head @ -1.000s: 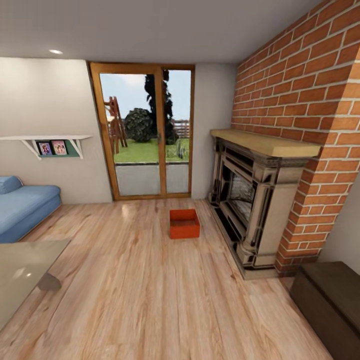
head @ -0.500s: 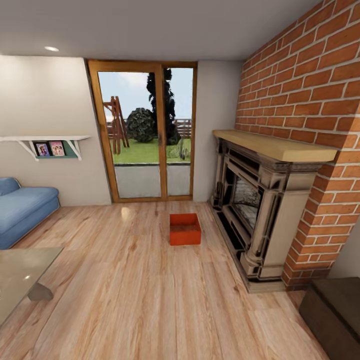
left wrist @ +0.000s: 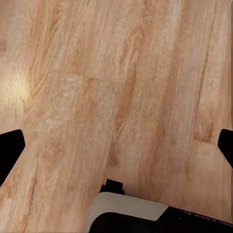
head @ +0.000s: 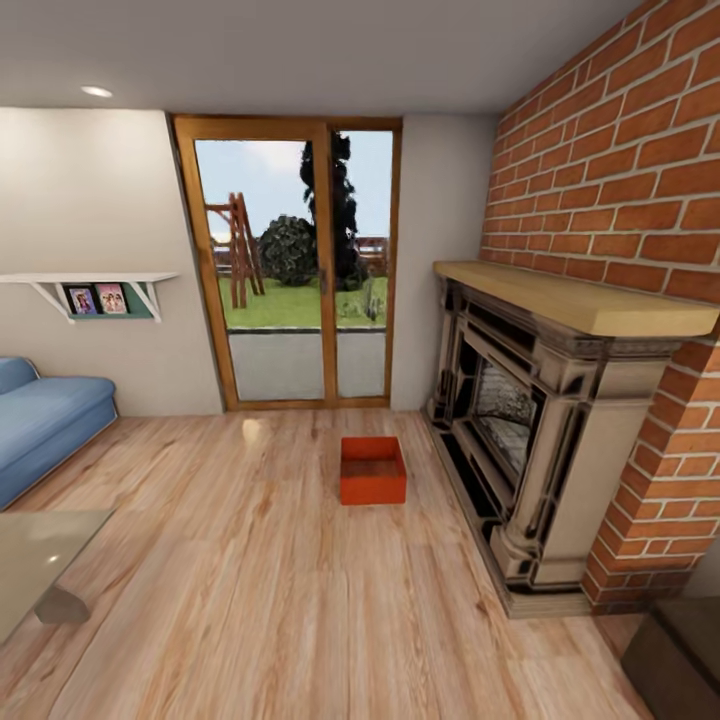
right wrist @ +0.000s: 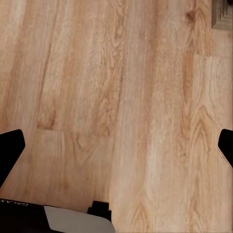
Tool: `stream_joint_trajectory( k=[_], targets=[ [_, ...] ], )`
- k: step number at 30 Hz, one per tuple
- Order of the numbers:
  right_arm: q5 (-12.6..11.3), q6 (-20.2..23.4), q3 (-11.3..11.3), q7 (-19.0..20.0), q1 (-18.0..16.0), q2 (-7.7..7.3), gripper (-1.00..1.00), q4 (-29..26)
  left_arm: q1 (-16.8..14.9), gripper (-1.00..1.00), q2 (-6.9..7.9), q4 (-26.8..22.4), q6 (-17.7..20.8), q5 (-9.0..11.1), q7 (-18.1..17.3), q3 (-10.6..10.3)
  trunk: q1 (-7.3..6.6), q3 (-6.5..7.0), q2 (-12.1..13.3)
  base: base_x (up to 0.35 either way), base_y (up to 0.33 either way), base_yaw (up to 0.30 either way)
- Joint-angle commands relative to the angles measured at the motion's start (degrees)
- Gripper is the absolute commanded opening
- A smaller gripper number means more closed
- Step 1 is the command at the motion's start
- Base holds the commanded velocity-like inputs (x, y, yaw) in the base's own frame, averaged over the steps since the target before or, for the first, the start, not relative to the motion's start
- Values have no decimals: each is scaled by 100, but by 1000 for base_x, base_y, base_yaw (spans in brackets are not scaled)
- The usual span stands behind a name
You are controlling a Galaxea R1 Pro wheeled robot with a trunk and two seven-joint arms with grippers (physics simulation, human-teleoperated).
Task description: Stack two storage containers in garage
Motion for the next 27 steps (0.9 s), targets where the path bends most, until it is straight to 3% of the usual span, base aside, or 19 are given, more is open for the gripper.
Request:
stream_joint_trajectory(
  k=[1,27],
  targets=[
    [6,-39,42,0,-8,0,100,24,-7,100,1,25,-41,22,1,1,5,-2,-4,319,-79,0],
    [6,-39,42,0,-8,0,100,24,-9,100,3,26,-43,22,-1,1,5,-2,-4,320,-64,0]
  ],
)
